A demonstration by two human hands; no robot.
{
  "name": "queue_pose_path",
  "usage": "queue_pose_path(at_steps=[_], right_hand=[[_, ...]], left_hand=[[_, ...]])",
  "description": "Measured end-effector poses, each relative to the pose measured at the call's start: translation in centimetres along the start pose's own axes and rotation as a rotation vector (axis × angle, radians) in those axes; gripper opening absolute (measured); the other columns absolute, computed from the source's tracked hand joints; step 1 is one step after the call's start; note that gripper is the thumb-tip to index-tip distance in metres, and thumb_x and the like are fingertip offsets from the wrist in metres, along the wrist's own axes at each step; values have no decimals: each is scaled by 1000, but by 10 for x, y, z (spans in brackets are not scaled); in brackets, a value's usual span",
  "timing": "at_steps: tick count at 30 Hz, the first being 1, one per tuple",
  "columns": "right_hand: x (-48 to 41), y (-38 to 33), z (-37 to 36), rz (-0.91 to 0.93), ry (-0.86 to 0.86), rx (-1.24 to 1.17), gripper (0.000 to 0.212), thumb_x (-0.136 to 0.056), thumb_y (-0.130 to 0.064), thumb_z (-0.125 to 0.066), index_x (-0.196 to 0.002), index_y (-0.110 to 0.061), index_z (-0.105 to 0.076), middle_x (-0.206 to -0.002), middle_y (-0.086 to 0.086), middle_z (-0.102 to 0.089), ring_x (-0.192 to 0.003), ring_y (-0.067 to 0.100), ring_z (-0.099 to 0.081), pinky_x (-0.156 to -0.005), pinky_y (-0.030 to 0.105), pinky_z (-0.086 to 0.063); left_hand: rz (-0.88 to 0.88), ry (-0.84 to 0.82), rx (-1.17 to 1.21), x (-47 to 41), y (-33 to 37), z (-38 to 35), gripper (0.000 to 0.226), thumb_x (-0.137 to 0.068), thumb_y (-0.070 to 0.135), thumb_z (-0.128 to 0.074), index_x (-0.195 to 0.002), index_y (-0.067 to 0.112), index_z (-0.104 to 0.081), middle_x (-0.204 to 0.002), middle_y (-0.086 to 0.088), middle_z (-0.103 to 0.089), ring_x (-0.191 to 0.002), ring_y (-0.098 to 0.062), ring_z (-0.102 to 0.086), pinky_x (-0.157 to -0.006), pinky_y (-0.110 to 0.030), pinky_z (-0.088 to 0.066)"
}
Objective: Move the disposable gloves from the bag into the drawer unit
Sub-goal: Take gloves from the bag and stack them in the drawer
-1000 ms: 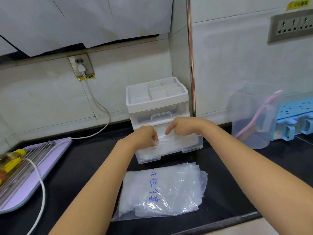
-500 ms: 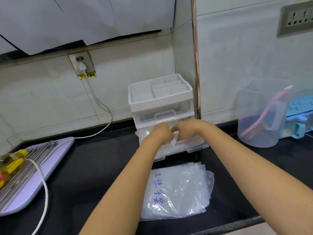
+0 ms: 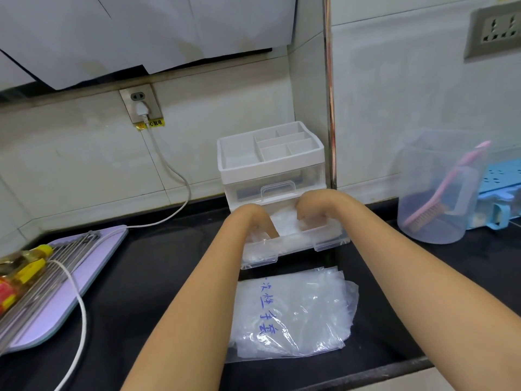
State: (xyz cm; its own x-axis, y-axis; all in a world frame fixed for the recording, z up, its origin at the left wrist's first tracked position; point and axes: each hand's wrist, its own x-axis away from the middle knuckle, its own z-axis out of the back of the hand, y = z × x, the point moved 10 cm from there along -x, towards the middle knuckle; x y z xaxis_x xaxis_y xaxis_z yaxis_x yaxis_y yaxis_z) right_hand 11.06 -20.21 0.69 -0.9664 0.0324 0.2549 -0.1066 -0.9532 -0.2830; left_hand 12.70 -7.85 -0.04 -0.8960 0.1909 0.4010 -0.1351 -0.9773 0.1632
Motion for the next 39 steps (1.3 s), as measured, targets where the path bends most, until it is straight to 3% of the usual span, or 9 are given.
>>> queue_pose_path(at_steps=[5, 12, 15, 16, 18, 22, 27, 32, 39], right_hand=[[26, 12, 17, 55, 38, -355, 45, -97, -20, -50, -141, -16, -45, -148, 1, -39, -135, 24, -39, -108, 40, -34], [79, 32, 44, 169, 224, -587, 14, -93, -17, -57, -96, -10, -68, -95, 5, -70, -83, 16, -66, -79, 28, -55], [105, 42, 36, 161, 275, -608, 20, -94, -22, -58, -82, -11, -69, -77, 2, -69, -68, 12, -62, -61, 19, -47], [110, 48, 30, 142, 284, -611, 22, -93, -24, -58, -78, -12, -69, -72, 1, -68, -64, 11, -61, -59, 19, -45], [117, 61, 14, 88, 295, -600, 25, -92, -27, -60, -72, -14, -67, -68, -1, -67, -63, 10, -59, -61, 20, -43], [124, 82, -22, -20, 327, -601, 24, -88, -26, -65, -82, -4, -71, -84, 8, -70, -78, 18, -64, -63, 22, -44], [117, 98, -78, -156, 309, -647, 40, -88, -35, -64, -99, 3, -68, -107, 21, -66, -99, 32, -63, -82, 34, -50], [116, 92, -108, -182, 332, -564, 22, -92, -38, -54, -75, -28, -64, -98, 2, -65, -103, 24, -56, -92, 42, -47], [127, 90, -107, -171, 529, -507, 23, -94, -23, -50, -75, -17, -62, -79, -5, -61, -87, 21, -57, -82, 38, -45]], left_hand=[[-9, 67, 7, 1, 0, 4, 48, -84, 32, -71, -123, 8, -56, -123, -9, -59, -93, -25, -54, -83, -33, -47], [-91, 247, 189, 22, 1, 23, 55, -86, 35, -67, -128, 3, -52, -129, -11, -54, -97, -24, -52, -76, -29, -41], [-172, 420, 393, 52, -2, 41, 23, -88, 25, -66, -96, 4, -62, -91, -13, -62, -79, -23, -60, -57, -26, -38], [-205, 496, 434, 65, -2, 45, 24, -88, 24, -65, -72, 8, -55, -69, -9, -53, -61, -19, -51, -51, -26, -32], [-280, 601, 481, 91, 2, 44, 44, -89, 22, -63, -55, 12, -36, -54, -3, -34, -49, -16, -32, -49, -26, -26], [-425, 683, 566, 131, 14, 18, 33, -89, 27, -62, -64, 6, -53, -59, -2, -47, -56, -14, -41, -57, -26, -37], [-511, 537, 558, 131, 37, -49, 17, -89, 24, -60, -81, 11, -66, -77, 4, -65, -72, -8, -58, -66, -19, -44], [-633, 418, 455, 118, 60, -112, 32, -95, 16, -50, -127, 15, -56, -132, 0, -54, -121, -12, -49, -94, -9, -27], [-674, 438, 436, 112, 69, -150, 33, -102, 22, -33, -131, 17, -48, -127, -3, -52, -115, -17, -49, -102, -30, -39]])
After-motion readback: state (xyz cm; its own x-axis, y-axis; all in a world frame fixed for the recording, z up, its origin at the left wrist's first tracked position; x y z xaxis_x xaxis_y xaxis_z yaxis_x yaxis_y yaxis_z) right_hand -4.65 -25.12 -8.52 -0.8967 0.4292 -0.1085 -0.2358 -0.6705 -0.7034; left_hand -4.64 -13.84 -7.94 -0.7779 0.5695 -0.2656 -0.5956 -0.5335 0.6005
